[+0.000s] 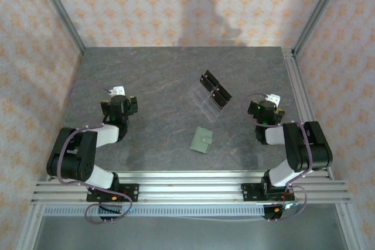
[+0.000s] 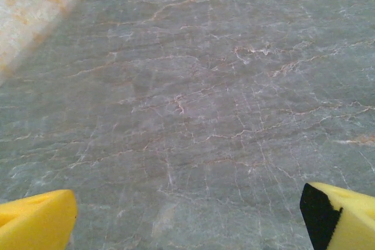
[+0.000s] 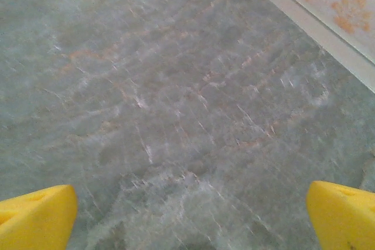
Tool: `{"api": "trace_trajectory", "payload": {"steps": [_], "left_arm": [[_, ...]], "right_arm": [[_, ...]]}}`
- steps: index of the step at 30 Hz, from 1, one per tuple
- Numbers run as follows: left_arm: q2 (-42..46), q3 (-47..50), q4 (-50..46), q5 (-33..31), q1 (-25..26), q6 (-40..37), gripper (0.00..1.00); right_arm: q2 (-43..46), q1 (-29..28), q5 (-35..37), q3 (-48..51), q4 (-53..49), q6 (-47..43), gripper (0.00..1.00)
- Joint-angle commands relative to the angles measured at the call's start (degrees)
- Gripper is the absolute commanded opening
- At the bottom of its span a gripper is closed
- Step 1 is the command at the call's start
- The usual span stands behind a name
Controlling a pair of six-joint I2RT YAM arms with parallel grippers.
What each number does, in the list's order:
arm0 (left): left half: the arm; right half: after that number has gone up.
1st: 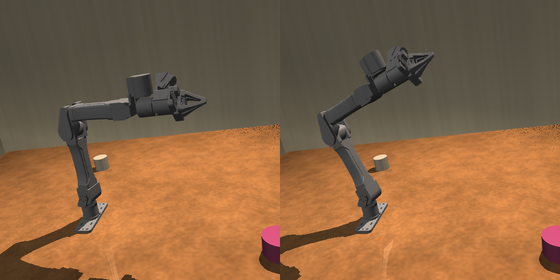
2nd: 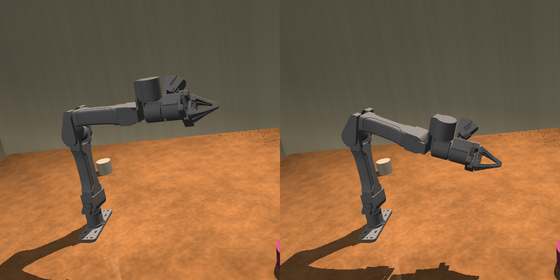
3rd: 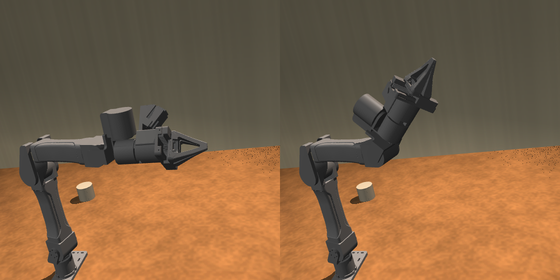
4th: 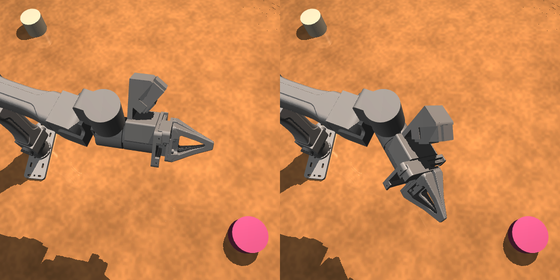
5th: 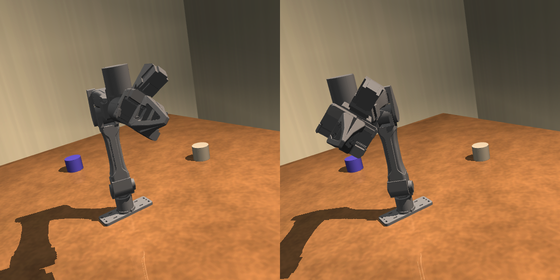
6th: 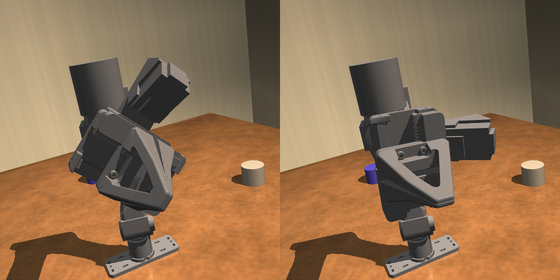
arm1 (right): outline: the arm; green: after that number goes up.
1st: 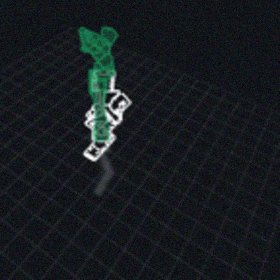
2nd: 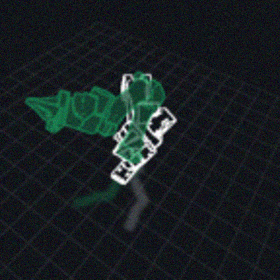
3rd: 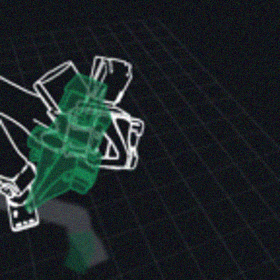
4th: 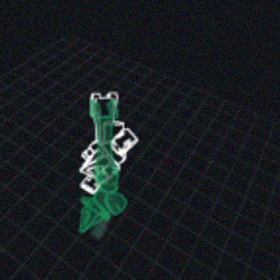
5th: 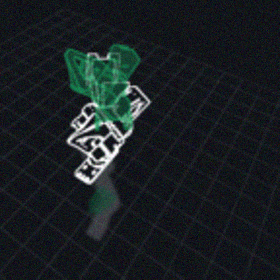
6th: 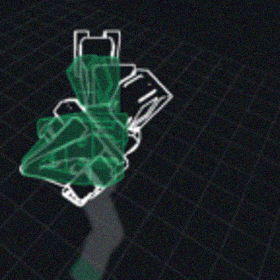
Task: Put the credit cards into the card holder
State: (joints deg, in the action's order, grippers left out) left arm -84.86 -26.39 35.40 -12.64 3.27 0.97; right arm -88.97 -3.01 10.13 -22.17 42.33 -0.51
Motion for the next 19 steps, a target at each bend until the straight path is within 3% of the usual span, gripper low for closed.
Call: {"api": "trace_trajectory", "payload": {"steps": [1, 7, 11, 13, 19], "left_arm": [[-0.9, 1.5, 5.7, 8.1, -1.0, -1.5, 1.0], [-1.1, 1.7, 6.9, 8.1, -1.0, -1.6, 1.0], [-1.0, 1.6, 6.7, 8.0, -1.0, -1.6, 1.0], [-1.1, 1.6, 6.6, 8.0, -1.0, -1.6, 1.0], [-1.0, 1.7, 6.6, 7.9, -0.9, -1.7, 1.0]], "right_arm": [[-0.1, 1.1, -4.6, -0.8, 6.9, -1.2, 1.0], [0.0, 0.4, -1.5, 2.5, 13.9, -1.2, 0.99], [-0.2, 0.4, -1.2, 1.3, 12.4, -1.1, 0.99], [-0.3, 0.5, -3.2, -1.2, 7.0, -1.4, 1.0], [0.1, 0.8, -4.0, 0.1, 9.1, -1.4, 1.0]]}}
